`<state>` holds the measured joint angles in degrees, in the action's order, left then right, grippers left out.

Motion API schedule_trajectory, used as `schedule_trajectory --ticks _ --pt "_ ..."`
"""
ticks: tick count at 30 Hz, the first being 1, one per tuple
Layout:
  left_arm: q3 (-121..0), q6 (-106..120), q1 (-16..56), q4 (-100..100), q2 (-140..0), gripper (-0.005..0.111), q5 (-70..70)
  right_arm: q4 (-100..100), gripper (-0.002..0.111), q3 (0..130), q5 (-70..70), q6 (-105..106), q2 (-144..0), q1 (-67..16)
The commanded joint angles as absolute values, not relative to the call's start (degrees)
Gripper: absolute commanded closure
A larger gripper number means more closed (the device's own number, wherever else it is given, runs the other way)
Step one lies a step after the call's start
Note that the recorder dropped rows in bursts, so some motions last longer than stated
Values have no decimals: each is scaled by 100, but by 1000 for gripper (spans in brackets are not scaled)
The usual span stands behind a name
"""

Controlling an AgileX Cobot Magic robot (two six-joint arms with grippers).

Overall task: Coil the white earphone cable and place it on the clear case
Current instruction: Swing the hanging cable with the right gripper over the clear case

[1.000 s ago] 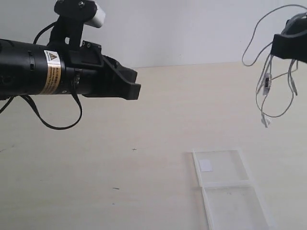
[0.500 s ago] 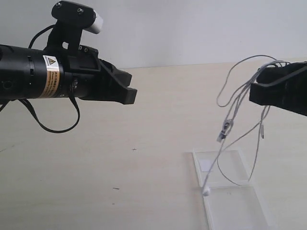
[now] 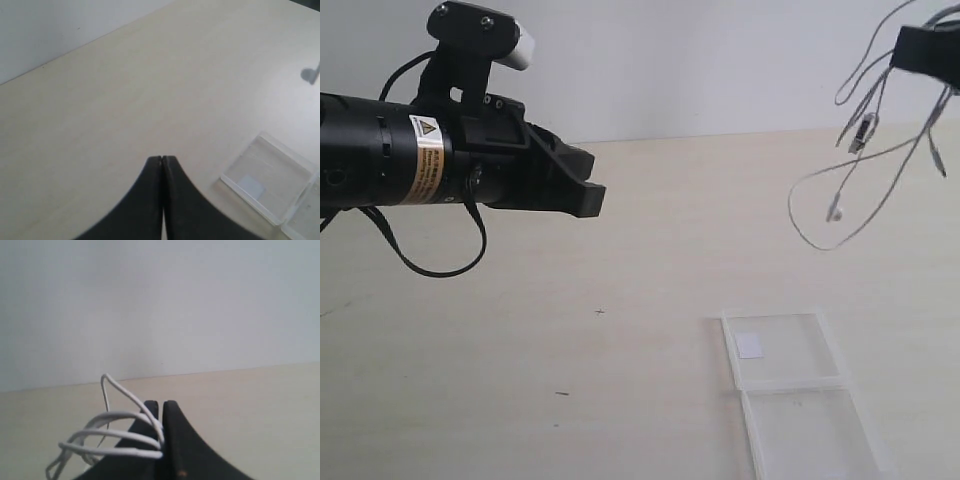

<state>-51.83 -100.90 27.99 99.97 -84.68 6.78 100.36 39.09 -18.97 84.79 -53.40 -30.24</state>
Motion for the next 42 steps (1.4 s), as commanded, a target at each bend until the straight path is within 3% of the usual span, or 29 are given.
schedule_trajectory --ticks 1,7,16,23,32,35,39,42 --pt "-5154 -10059 2789 9995 -8469 107 628 9995 108 4092 -1202 7924 -5348 -3001" --pt "-5154 -10059 2789 9995 -8469 107 651 9995 108 4092 152 6825 -5348 -3001" --pt "-5154 -10059 2789 9995 -8469 107 684 9649 108 4106 886 6118 -5326 -3001" --pt "-5154 -10059 2789 9995 -8469 107 766 5962 108 4106 835 4443 -5470 -3001" --pt "-5154 -10087 2789 9995 -8469 107 872 496 108 4106 1080 -713 -6035 -2992" --pt "-5154 -10087 2789 9995 -8469 107 872 -918 108 4459 2372 -2361 -6086 -2980" --pt "-5154 -10087 2789 9995 -8469 107 855 -897 108 5591 4311 -2200 -6086 -2980" --pt "-5154 -10087 2789 9995 -8469 107 855 -911 108 6003 4970 -2200 -6086 -2980"
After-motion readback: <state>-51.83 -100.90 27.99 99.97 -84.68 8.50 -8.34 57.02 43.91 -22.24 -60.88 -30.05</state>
